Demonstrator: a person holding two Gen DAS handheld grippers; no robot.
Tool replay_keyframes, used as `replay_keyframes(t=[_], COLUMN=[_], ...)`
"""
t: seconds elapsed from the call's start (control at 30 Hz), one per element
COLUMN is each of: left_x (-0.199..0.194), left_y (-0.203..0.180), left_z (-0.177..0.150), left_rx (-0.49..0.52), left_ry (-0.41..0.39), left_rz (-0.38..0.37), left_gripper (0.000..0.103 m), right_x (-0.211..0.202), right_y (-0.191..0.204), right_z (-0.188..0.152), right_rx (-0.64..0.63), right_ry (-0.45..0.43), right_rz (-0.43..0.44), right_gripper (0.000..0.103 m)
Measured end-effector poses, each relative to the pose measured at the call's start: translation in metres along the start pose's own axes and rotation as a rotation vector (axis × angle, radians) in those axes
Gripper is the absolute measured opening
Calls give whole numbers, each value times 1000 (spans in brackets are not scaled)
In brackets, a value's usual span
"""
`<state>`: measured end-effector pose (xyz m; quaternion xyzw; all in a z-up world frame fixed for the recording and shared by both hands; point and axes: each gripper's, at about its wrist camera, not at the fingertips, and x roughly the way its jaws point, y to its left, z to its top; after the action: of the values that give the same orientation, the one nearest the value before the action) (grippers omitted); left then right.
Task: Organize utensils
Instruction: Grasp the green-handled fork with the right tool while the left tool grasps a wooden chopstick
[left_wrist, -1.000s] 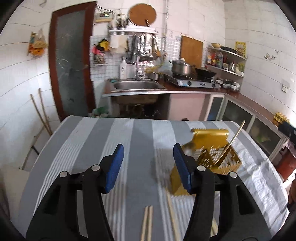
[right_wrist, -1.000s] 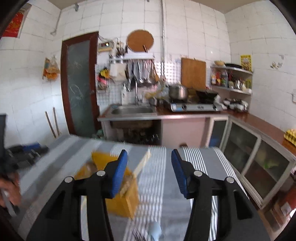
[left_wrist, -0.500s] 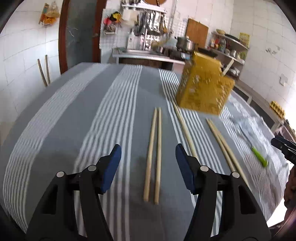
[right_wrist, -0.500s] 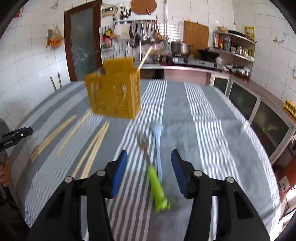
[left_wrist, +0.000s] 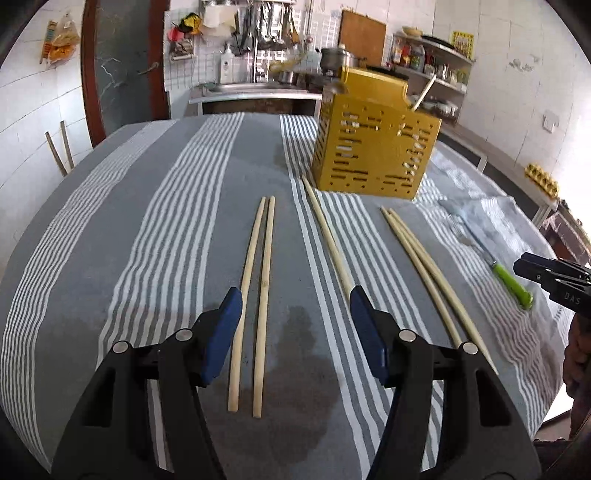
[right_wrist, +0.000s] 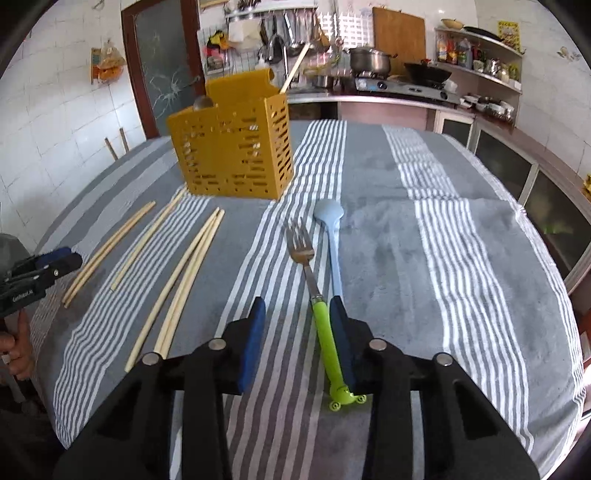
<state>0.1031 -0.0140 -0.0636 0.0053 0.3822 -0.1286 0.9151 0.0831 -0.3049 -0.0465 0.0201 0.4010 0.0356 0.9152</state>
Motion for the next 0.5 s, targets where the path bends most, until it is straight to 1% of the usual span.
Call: replay_keyframes(t=[0.13, 0.3, 0.43, 0.5], left_x=[17, 31, 40, 46], left_y=[0, 0, 2, 3], left_z=[8, 21, 31, 35], left_rx=[8, 17, 24, 33], left_ry=[32, 57, 66, 74], left_rz=[-13, -13, -19, -9], left_gripper=[59, 59, 59, 59], right_x=[20, 39, 53, 60], right_y=[4, 6, 3, 2], right_z=[7, 19, 26, 28], right_rx=[-28, -47, -57, -63], right_ry=[56, 87, 117, 135], right_rz=[-15, -45, -39, -50], right_gripper=[27, 26, 25, 25])
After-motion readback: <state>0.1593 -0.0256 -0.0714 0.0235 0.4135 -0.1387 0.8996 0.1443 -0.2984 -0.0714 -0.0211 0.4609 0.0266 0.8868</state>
